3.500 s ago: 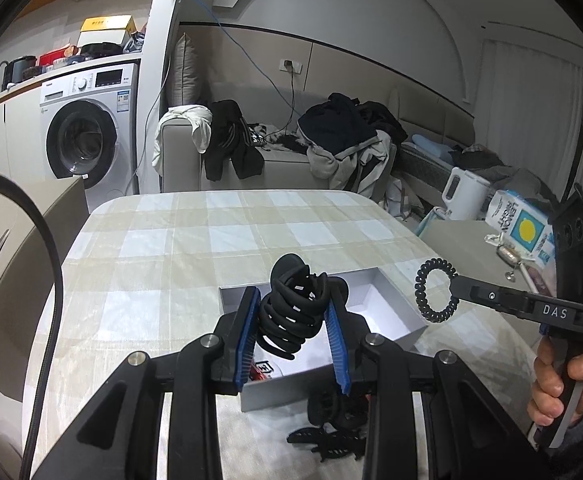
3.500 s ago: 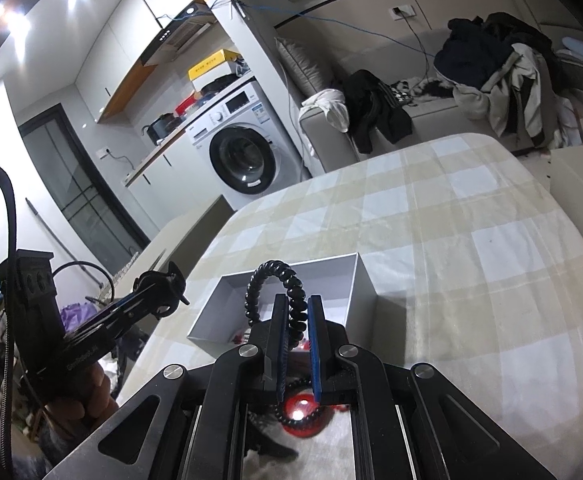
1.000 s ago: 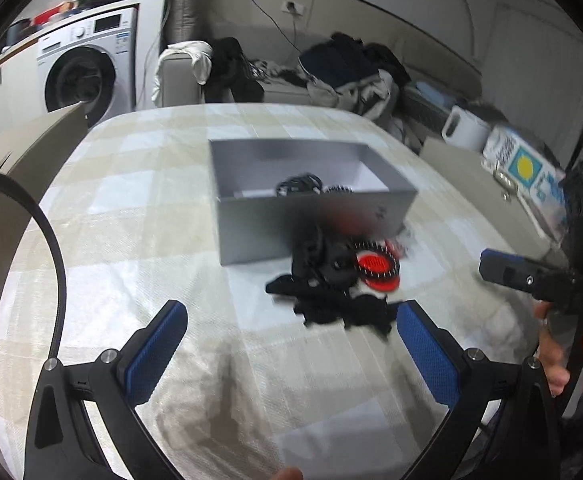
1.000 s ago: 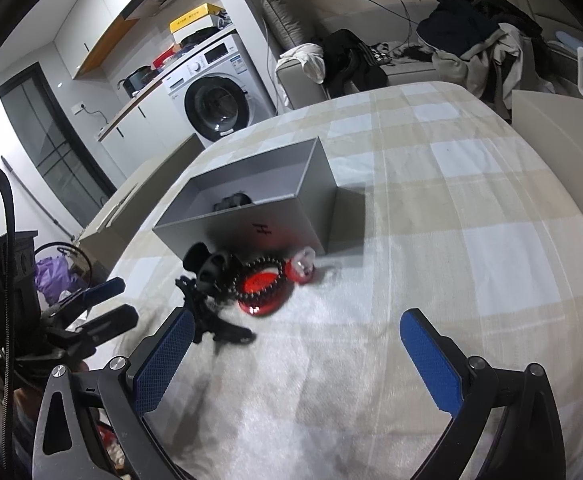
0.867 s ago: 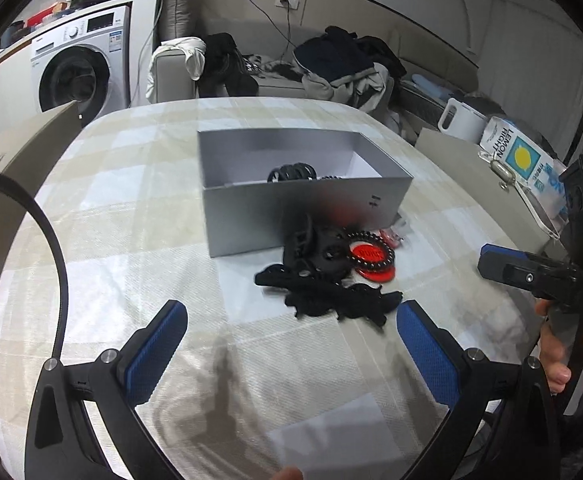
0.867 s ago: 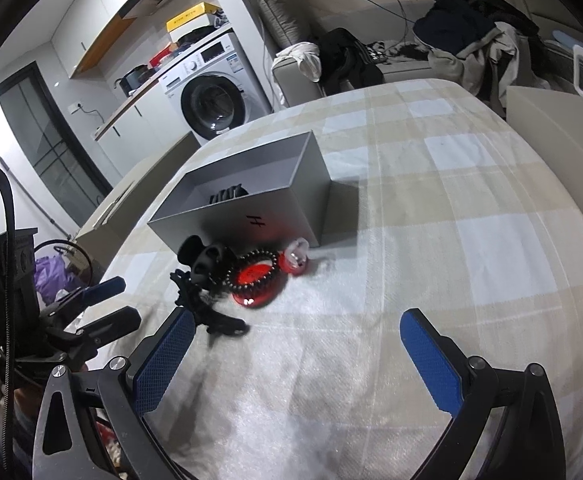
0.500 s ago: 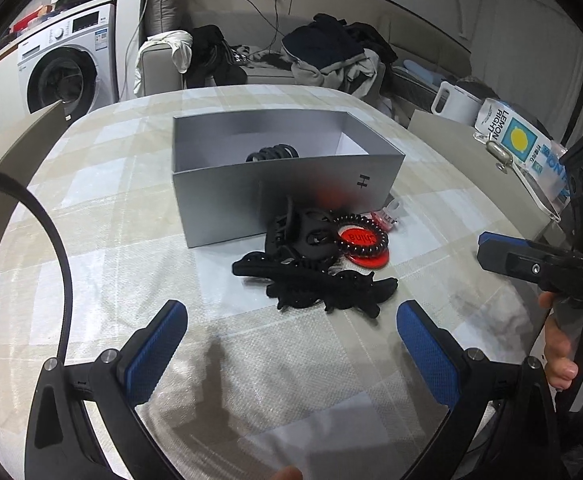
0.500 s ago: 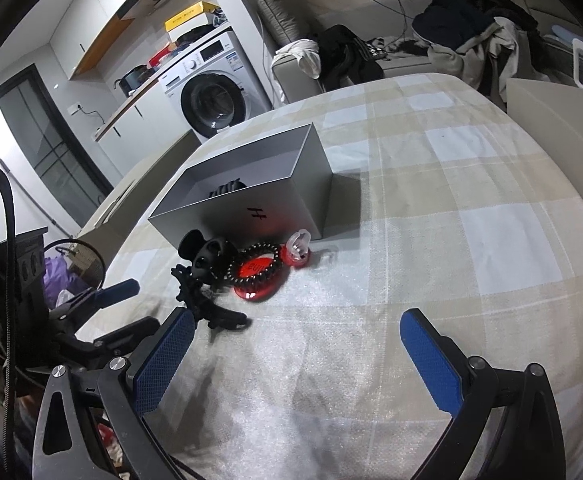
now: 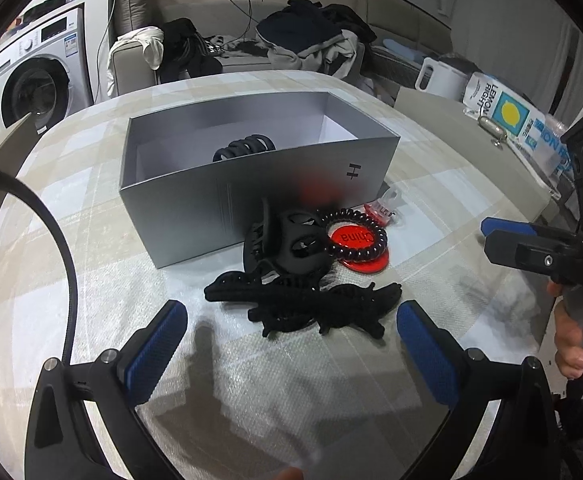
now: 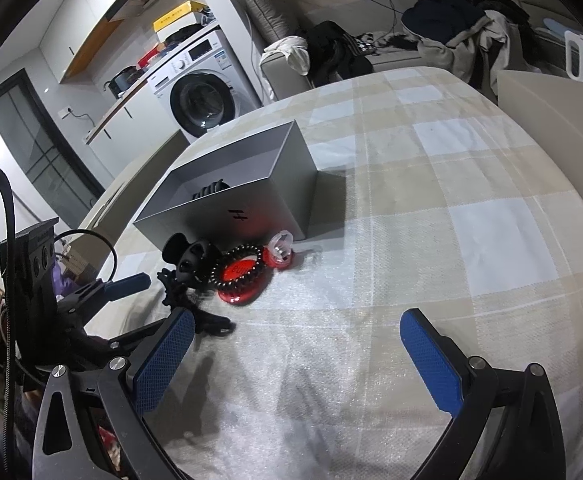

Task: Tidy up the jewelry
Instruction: 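Reach the left gripper to the black claw clips and close on one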

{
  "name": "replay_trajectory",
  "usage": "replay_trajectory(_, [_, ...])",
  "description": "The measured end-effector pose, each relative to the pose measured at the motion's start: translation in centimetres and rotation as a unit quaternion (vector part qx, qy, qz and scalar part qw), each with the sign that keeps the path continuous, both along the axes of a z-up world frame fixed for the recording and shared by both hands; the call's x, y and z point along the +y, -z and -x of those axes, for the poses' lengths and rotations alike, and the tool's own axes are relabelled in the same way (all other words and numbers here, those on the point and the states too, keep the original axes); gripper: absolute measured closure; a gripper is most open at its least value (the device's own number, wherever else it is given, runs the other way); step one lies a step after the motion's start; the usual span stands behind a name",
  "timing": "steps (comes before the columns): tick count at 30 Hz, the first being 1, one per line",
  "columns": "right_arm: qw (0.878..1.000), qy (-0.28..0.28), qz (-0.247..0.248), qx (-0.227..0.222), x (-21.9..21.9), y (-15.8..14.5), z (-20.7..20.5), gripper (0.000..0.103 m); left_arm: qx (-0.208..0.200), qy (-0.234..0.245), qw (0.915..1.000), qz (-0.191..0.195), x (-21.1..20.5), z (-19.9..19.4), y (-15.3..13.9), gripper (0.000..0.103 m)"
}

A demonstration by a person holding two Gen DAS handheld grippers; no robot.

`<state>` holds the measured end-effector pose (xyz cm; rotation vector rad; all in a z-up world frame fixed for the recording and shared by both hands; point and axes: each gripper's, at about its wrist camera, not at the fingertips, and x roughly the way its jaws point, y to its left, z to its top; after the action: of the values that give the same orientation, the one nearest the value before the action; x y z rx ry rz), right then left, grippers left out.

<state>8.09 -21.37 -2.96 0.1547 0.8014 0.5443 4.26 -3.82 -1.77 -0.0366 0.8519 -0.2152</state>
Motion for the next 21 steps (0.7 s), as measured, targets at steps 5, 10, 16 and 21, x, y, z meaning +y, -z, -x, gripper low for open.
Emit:
replay_trajectory(5, [1.0,0.001,0.002,0.003,0.1,0.1,-0.1,0.0,0.003,-0.002,1.0,0.003,0.3,-0.5,0.0,0.001])
replay_trajectory(10, [1.0,0.007,0.005,0.004,0.1,0.2,-0.2,0.0,0.008,0.006,1.0,-0.002,0.1,-1.0,0.1,0.001])
replay_trajectory(16, [1.0,0.008,0.003,0.005,-0.1,0.2,-0.2,0.0,0.016,0.013,0.9998,-0.008,-0.2,-1.4,0.2,0.001])
replay_trajectory(21, [1.0,0.014,0.004,0.004,-0.4,0.1,-0.2,0.0,0.022,0.013,0.9997,-0.006,-0.2,-1.6,0.3,0.001])
